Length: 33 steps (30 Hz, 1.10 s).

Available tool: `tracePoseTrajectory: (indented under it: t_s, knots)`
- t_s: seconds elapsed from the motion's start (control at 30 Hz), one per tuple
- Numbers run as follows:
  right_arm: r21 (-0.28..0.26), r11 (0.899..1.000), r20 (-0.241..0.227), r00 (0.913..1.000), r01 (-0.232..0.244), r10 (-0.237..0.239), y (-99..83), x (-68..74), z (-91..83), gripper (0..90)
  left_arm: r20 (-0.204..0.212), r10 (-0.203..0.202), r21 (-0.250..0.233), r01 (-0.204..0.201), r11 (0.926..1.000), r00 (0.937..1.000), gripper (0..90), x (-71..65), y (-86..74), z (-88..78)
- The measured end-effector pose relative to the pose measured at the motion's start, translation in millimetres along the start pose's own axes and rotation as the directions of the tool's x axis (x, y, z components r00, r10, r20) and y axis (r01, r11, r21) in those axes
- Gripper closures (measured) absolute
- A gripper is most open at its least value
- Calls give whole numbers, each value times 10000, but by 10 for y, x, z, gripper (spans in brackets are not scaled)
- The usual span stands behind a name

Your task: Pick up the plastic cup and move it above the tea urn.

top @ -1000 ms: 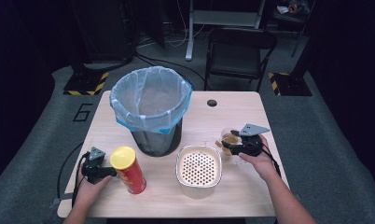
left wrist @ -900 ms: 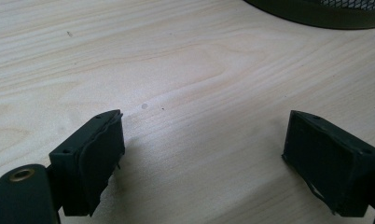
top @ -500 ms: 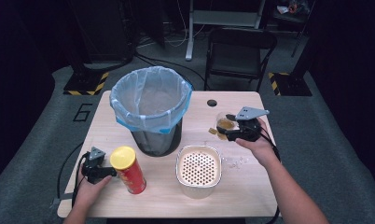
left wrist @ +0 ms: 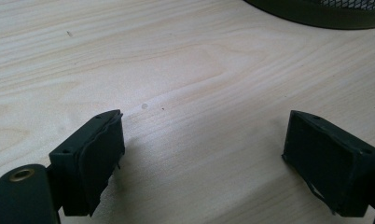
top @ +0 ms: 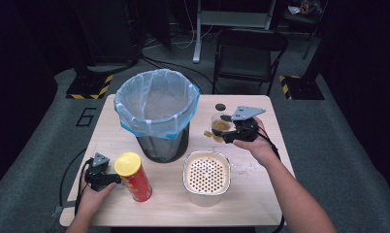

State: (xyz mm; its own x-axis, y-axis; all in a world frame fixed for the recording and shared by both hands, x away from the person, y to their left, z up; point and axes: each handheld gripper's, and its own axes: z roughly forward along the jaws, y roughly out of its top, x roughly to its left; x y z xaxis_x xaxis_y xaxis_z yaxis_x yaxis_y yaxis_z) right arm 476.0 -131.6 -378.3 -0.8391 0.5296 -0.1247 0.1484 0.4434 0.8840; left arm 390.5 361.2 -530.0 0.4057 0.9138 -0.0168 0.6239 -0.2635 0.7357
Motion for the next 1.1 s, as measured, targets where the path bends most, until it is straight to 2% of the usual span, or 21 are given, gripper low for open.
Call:
tracePoseTrajectory:
  t_s: [0.17, 0.27, 0.3, 0.37, 0.4, 0.8, 0.97, 1.1]
  knots:
    - [56, 9986, -261, 9983, 531, -529, -6, 50, 71, 353, 2, 10, 6, -10, 10000, 10000, 118, 1, 0, 0]
    - [53, 9972, -199, 9970, 751, -749, -4, 81, 86, 354, 1, 7, 5, -7, 10000, 10000, 118, 0, 0, 0]
    - [-96, 9956, -166, 9955, 929, -930, -9, 111, 93, 356, -2, 15, 12, -15, 10000, 10000, 118, 1, 0, -1]
    - [-132, 9952, -167, 9952, 966, -968, -11, 119, 96, 356, -1, 14, 10, -14, 10000, 10000, 118, 1, 0, -1]
    - [-148, 9930, -134, 9930, 1172, -1174, -24, 139, 102, 357, -2, 13, 11, -13, 10000, 10000, 118, 1, 0, -1]
    - [-255, 9867, -15, 9870, 1608, -1609, -86, 189, 105, 359, -3, 12, 7, -12, 10000, 10000, 118, 1, 0, 0]
    - [-266, 9780, 161, 9783, 2071, -2067, -82, 235, 91, 360, -3, 4, 3, -4, 10000, 10000, 118, 0, 0, 0]
    - [-175, 9631, 440, 9625, 2687, -2678, -99, 297, 98, 360, 3, 13, 12, -13, 10000, 10000, 118, 1, 0, -1]
